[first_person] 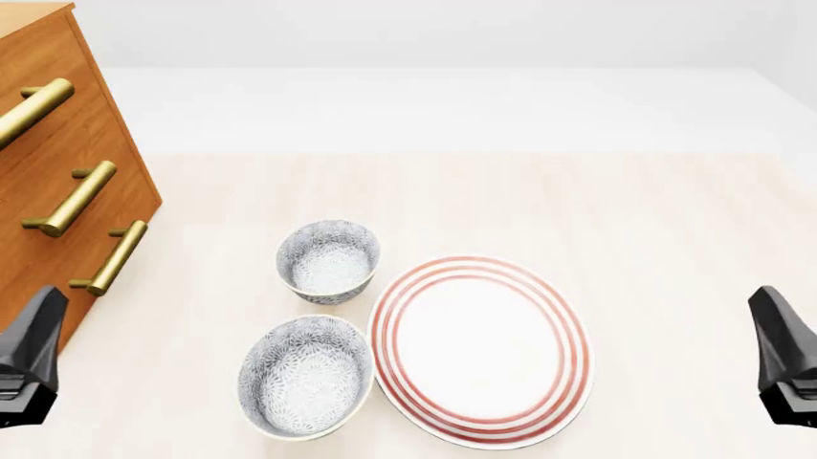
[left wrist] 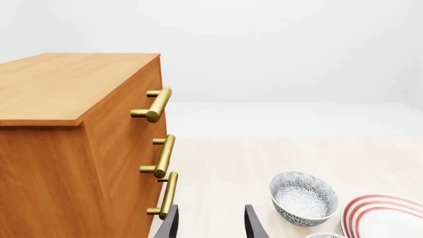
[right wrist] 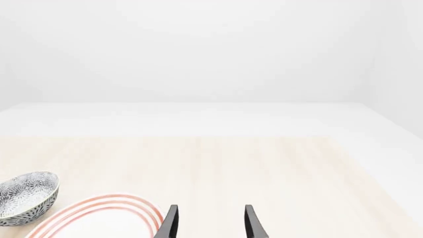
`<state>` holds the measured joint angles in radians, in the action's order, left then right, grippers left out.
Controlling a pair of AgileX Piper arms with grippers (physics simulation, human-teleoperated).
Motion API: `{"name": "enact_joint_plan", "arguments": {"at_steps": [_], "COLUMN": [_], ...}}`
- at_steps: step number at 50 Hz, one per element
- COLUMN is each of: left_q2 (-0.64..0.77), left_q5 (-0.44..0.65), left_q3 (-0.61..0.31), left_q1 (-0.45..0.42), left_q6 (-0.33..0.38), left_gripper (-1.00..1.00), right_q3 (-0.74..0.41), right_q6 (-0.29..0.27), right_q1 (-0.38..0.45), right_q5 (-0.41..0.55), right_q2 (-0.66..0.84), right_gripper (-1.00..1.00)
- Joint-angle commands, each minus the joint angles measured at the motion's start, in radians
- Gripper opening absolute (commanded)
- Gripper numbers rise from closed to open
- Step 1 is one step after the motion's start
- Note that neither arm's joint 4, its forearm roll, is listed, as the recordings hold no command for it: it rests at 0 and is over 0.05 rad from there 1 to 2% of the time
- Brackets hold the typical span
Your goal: Stack the bowl in the middle on the bowl at the back.
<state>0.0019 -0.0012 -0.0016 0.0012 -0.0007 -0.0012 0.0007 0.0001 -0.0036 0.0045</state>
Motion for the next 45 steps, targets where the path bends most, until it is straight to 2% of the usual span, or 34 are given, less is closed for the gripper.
{"name": "enact_joint_plan", "arguments": {"at_steps": [1,15,24,36,45], "left_q2": [0.003,0.000,0.007,0.050,0.208], "left_q5": [-0.002,0.004,0.054,0.157,0.213], "left_q3": [-0.004,-0.010,-0.066,-0.228,-0.361], "left_q1": [0.005,0.014,0.013,-0.064,-0.148], "left_q6": [-0.004,-0.013,-0.014,-0.011,-0.051], "left_gripper": [1.00,1.00,1.00,1.00,1.00], "right_q3": [-0.001,0.000,0.000,0.000,0.000], "right_q6": [0.004,0.003,0.006,0.004,0.007], "right_q1": [0.002,0.001,-0.001,0.001,-0.002], "right_q5": [-0.024,-0.075,-0.082,-0.072,-0.057], "right_q2": [0.029,0.079,0.085,0.075,0.056], "right_gripper": [1.00,1.00,1.00,1.00,1.00]}}
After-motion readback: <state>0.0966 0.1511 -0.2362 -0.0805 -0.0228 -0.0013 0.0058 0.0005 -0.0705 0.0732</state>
